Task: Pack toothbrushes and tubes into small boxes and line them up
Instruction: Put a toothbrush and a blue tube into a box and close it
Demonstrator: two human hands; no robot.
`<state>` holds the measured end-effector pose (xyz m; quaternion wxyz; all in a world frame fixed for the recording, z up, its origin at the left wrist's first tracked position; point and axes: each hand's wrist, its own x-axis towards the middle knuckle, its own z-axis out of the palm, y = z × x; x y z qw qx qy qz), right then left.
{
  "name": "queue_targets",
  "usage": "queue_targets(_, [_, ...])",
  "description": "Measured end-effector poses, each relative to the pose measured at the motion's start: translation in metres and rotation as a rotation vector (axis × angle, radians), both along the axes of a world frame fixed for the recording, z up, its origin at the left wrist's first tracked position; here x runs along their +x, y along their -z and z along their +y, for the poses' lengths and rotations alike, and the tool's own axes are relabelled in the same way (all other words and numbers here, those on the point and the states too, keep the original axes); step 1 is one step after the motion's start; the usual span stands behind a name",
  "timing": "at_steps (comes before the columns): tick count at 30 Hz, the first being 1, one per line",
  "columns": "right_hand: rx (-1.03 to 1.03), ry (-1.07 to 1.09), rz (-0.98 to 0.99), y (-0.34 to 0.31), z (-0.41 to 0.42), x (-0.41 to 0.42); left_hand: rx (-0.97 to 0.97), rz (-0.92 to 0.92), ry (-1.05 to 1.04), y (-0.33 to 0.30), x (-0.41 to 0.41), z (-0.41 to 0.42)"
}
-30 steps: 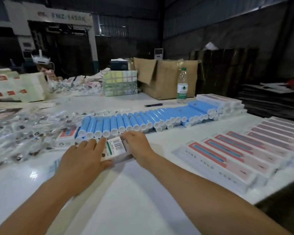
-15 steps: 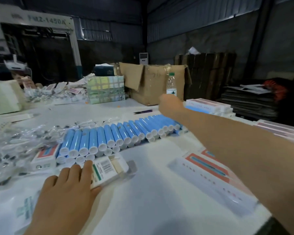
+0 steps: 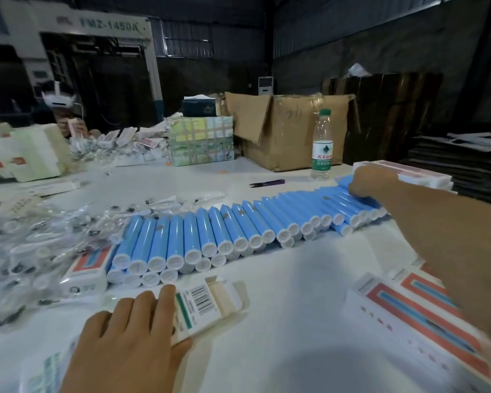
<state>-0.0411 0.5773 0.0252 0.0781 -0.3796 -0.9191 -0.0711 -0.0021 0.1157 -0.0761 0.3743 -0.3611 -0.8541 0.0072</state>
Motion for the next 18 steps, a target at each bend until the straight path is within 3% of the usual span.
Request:
queue_targets(5, [-0.043,-0.037,0.006,-0.001,-0.007,-0.003,-0.017,-0.038,-0.082,-0.005,0.007,0.003])
queue_targets(9, [-0.191,-0.136,0.280,-0.034,-0.055,0.000,-0.075,-0.140,-0.178,-0.018,0.018,0.003])
queue_targets(14, [-0.888,-0.362,0.802,-0.049,-0.156,0.029,-0.005,-0.311,-0.245,-0.033,0.029,0.004])
queue_targets(18, [-1.513,-0.338,1.100,-0.017,-0.236,0.062,-0.018,-0.267,-0.284,-0.032,0.028,-0.008])
